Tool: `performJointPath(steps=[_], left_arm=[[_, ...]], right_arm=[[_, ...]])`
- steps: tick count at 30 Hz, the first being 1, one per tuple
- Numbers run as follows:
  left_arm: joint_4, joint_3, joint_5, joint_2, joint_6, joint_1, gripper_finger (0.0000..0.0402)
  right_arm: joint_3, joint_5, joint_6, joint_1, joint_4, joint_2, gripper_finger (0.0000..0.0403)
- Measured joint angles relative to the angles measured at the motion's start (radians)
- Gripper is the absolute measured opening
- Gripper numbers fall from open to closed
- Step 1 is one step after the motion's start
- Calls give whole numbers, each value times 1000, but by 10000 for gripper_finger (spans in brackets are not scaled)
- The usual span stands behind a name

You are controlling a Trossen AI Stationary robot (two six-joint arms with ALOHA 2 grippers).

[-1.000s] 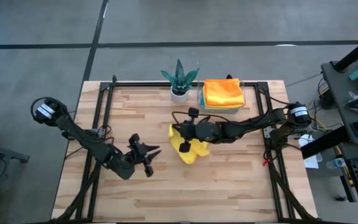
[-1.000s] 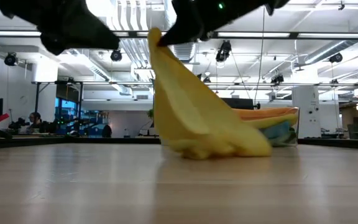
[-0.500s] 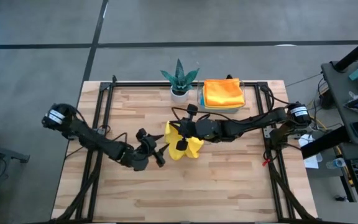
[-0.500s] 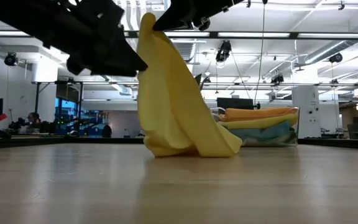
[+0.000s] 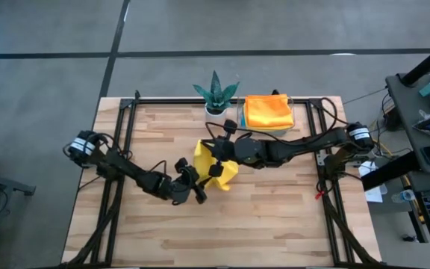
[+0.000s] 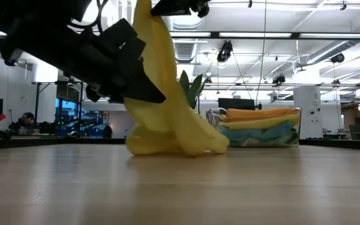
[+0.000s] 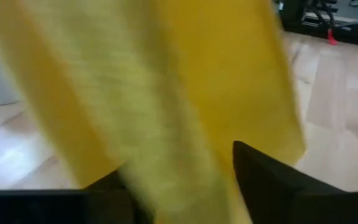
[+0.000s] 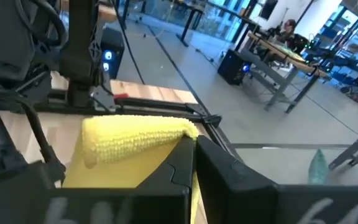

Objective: Fold microfiber towels
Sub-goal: Fold the yellow microfiber towel

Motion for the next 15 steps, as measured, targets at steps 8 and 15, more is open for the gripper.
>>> performJointPath(steps=[8, 15], left_arm=[[-138, -1, 42, -132, 2, -35, 12], [-372, -3, 149, -399, 22, -85, 12]], right_arm=[[143, -2, -4, 5, -320, -37, 8], [193, -5, -8, 2, -587, -130, 8]])
